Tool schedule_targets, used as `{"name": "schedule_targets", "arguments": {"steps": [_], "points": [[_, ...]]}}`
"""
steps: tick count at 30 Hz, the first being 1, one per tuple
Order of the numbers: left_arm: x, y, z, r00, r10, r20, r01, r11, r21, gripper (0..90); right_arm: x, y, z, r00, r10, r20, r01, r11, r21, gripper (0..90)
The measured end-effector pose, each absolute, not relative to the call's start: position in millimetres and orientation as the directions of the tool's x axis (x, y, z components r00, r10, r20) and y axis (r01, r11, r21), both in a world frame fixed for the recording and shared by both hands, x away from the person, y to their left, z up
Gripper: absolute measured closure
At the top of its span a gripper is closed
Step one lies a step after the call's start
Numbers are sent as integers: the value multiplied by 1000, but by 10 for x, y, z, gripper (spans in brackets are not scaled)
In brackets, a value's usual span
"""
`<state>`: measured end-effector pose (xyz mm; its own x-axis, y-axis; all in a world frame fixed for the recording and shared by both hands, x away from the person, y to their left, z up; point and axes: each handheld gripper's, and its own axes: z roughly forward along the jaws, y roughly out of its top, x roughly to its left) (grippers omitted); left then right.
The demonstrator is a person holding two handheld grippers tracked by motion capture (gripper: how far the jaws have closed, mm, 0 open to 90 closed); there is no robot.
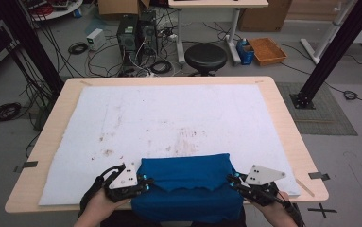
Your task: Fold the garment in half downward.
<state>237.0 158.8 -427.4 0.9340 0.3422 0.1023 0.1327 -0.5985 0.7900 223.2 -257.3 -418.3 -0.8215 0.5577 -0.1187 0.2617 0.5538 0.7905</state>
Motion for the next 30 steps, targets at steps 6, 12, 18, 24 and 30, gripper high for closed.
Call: {"name": "schedule_targets", "arguments": {"steps": [6, 12, 18, 24, 30], "points": [[2467, 1649, -4187, 887, 453, 88, 189, -531, 826, 662, 2330, -2656, -4042, -759, 640, -117, 274, 478, 834, 708], [2915, 1689, -4214, 779, 626, -45, 377, -409, 831, 588, 2845, -2621, -4031, -614, 789, 9, 430, 325, 842, 564], [3216, 1753, -4401, 678, 713, -176, 563, -351, 748, 572, 3224, -2519, -4255, -533, 833, 146, 600, 251, 760, 500], [3178, 1768, -4459, 661, 724, -199, 593, -340, 730, 614, 3277, -2511, -4430, -536, 819, 206, 683, 277, 676, 600], [3084, 1706, -4439, 703, 689, -174, 558, -384, 736, 822, 3199, -2518, -4424, -598, 783, 173, 635, 331, 698, 832]]}}
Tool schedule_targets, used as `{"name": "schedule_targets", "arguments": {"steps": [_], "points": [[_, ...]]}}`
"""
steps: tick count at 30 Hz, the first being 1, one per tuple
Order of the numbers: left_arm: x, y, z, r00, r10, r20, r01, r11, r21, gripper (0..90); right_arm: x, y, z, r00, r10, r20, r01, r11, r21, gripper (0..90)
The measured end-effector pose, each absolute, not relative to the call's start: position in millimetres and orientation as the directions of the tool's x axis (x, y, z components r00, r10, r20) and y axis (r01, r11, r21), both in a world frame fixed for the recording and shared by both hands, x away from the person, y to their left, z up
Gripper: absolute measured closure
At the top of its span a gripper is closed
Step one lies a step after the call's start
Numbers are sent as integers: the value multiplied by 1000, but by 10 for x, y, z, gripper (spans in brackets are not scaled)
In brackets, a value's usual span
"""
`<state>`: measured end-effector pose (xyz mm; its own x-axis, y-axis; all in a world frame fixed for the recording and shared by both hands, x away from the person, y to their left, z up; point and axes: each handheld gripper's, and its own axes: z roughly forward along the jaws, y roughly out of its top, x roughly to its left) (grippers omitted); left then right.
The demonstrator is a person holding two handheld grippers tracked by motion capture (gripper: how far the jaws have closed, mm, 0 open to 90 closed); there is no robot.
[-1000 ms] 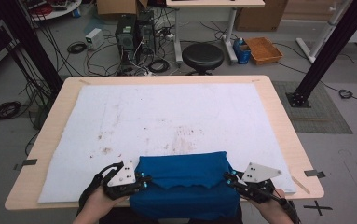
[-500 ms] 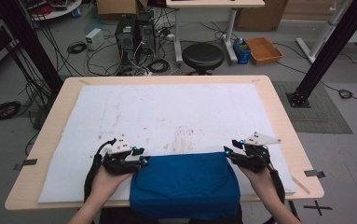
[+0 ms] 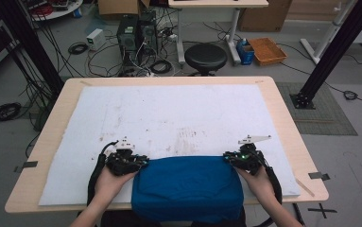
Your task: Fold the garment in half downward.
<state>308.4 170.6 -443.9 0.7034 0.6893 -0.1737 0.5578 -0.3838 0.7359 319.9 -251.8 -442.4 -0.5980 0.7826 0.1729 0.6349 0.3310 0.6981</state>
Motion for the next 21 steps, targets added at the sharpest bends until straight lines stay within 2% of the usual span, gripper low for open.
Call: {"name": "schedule_targets", "arguments": {"steps": [9, 15, 21], "points": [[3226, 1764, -4342, 720, 681, -137, 502, -374, 780, 849, 3242, -2548, -4300, -619, 773, 137, 570, 323, 756, 845], [3535, 1770, -4135, 714, 690, -119, 473, -350, 809, 849, 3531, -2533, -4142, -597, 793, 124, 552, 293, 781, 846], [3952, 1728, -4092, 715, 697, -54, 449, -398, 800, 848, 3918, -2489, -4058, -584, 808, 75, 536, 314, 784, 845]]}}
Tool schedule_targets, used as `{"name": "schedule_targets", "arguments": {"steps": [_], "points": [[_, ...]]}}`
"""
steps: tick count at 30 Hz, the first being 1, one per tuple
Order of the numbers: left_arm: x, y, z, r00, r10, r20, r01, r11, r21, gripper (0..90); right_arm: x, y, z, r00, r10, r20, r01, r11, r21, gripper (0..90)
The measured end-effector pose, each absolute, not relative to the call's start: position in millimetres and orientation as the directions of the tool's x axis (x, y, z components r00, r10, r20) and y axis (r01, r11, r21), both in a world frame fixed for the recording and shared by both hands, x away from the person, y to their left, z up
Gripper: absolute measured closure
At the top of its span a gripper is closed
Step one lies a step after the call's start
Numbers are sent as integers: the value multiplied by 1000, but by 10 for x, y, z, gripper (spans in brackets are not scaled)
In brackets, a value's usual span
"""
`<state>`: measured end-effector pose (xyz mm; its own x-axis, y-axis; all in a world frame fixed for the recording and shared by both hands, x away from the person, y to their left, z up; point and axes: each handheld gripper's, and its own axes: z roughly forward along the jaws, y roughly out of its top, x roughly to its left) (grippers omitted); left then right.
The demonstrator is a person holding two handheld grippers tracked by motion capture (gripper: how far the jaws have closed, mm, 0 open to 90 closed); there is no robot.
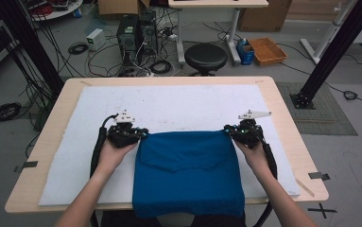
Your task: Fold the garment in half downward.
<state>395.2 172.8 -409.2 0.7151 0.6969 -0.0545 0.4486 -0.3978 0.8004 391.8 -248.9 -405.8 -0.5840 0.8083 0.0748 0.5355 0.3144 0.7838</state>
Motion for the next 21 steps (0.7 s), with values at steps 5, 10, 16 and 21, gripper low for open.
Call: {"name": "schedule_targets", "arguments": {"steps": [5, 10, 16, 21], "points": [[4254, 1662, -4134, 712, 702, -19, 444, -429, 786, 848, 4162, -2410, -4118, -573, 819, 16, 532, 358, 768, 845], [4437, 1650, -4181, 694, 720, -7, 448, -426, 786, 847, 4326, -2414, -4133, -551, 834, 19, 542, 340, 768, 845], [4430, 1638, -4212, 640, 768, 17, 496, -430, 755, 625, 4398, -2402, -4221, -537, 844, 2, 558, 354, 751, 763], [4221, 1731, -4142, 627, 779, -10, 485, -380, 788, 576, 4286, -2448, -4102, -536, 844, 4, 529, 332, 782, 671]]}}
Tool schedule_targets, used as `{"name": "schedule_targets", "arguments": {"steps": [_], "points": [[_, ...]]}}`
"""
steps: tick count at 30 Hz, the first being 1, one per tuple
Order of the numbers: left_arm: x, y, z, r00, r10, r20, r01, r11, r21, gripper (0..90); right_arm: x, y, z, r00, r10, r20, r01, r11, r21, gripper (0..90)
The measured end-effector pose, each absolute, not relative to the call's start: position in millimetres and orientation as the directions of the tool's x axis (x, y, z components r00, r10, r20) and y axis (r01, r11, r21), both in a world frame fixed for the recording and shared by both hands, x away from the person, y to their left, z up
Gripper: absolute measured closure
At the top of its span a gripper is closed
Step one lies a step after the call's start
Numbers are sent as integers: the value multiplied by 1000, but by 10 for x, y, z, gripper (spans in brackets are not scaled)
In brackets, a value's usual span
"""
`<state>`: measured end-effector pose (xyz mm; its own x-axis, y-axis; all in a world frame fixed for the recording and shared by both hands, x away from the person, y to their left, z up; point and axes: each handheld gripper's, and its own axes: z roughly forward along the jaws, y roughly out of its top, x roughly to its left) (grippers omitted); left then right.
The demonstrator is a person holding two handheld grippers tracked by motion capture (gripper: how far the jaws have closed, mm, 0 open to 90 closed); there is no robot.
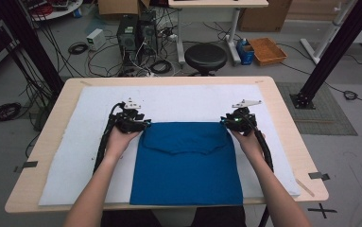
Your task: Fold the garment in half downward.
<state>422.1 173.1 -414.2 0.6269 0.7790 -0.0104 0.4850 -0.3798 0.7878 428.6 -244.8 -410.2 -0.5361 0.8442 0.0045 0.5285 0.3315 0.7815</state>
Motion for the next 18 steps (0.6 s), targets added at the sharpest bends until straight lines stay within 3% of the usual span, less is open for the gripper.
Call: {"name": "schedule_targets", "arguments": {"steps": [5, 9, 18], "points": [[3914, 1792, -4188, 615, 787, -61, 539, -363, 760, 598, 4026, -2504, -4022, -527, 850, 0, 504, 313, 805, 649], [3724, 1818, -4273, 599, 786, -153, 596, -310, 741, 626, 3799, -2539, -4081, -517, 856, 32, 523, 286, 803, 641], [3708, 1737, -4379, 570, 806, -160, 628, -301, 718, 692, 3582, -2570, -4248, -504, 863, 42, 559, 289, 777, 632]]}}
